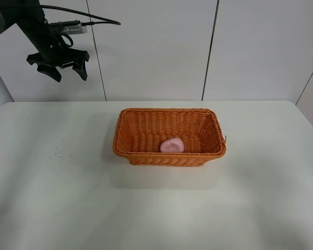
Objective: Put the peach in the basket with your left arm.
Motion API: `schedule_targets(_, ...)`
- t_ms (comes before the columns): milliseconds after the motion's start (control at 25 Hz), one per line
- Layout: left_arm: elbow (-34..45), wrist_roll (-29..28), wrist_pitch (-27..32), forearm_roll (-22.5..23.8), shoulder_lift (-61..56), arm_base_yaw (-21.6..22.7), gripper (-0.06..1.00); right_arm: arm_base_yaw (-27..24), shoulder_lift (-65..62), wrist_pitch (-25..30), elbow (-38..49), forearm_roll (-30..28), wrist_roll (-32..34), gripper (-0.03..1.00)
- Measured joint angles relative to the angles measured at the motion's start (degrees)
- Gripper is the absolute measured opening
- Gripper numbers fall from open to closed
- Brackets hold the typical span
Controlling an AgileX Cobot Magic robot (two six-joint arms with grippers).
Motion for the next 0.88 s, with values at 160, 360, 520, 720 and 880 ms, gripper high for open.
schedule_targets(160, 5.1, 0.2, 0.0, 0.0, -2.8, 0.0, 0.87, 0.0, 0.0, 0.0, 0.0, 0.0, 0.0, 0.69)
schedule_targets(360, 18.8, 2.0, 0.0, 0.0, -12.6, 0.0, 0.86, 0.0, 0.0, 0.0, 0.0, 0.0, 0.0, 0.69)
schedule_targets(520, 32.6, 2.7, -0.1, 0.0, -23.5, 0.1, 0.86, 0.0, 0.0, 0.0, 0.0, 0.0, 0.0, 0.69)
schedule_targets(720, 51.8, 3.0, -0.1, 0.2, -40.7, 0.1, 0.86, 0.0, 0.0, 0.0, 0.0, 0.0, 0.0, 0.69)
schedule_targets(880, 66.7, 3.1, -0.1, 2.0, -55.2, 0.1, 0.86, 0.0, 0.0, 0.0, 0.0, 0.0, 0.0, 0.69)
